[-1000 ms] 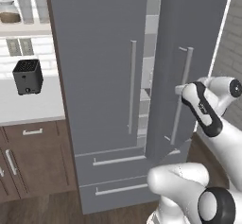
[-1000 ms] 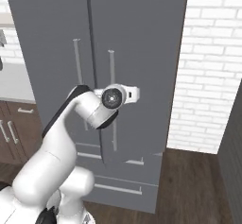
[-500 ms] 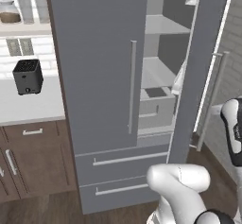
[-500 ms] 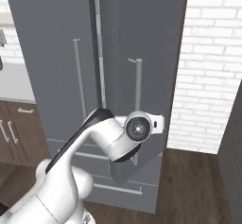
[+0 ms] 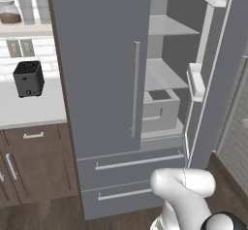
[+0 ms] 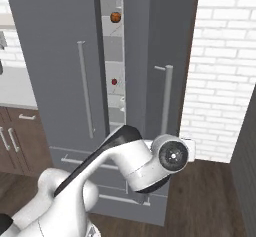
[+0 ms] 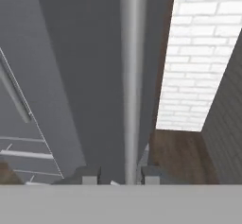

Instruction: Take the strawberry from the fridge and place it on top of the pancake, located on the dining counter.

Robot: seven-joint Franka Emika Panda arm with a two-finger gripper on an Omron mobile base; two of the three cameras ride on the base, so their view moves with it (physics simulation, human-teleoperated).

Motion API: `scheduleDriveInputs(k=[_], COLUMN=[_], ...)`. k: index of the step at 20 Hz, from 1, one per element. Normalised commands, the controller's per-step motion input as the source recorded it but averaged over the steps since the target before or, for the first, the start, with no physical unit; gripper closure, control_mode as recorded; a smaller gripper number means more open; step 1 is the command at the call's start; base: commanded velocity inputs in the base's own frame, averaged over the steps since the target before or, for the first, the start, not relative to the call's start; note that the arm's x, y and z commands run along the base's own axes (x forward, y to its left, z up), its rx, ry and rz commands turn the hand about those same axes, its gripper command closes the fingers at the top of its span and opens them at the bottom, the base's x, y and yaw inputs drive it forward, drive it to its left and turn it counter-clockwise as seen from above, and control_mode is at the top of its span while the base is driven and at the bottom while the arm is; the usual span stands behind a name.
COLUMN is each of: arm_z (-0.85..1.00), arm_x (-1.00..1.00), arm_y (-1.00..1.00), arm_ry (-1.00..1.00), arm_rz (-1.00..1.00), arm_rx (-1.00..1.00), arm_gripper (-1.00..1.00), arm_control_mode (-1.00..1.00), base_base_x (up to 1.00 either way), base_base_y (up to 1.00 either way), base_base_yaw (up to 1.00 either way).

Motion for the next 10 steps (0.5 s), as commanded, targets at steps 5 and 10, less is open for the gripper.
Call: scheduleDriveInputs(k=[5, 10], arm_z=[0.03, 0.49], arm_x=[-0.39, -0.66], arm_y=[0.37, 0.87], arm_ry=[0.22, 0.03], arm_rz=[0.00, -0.04], arm_rx=[-0.15, -0.36], arm_gripper=[-1.00, -1.00], arm_control_mode=[-1.00, -1.00], base_base_x=[0.00, 0.00], base_base_y=[0.00, 0.00], base_base_yaw=[0.00, 0.00])
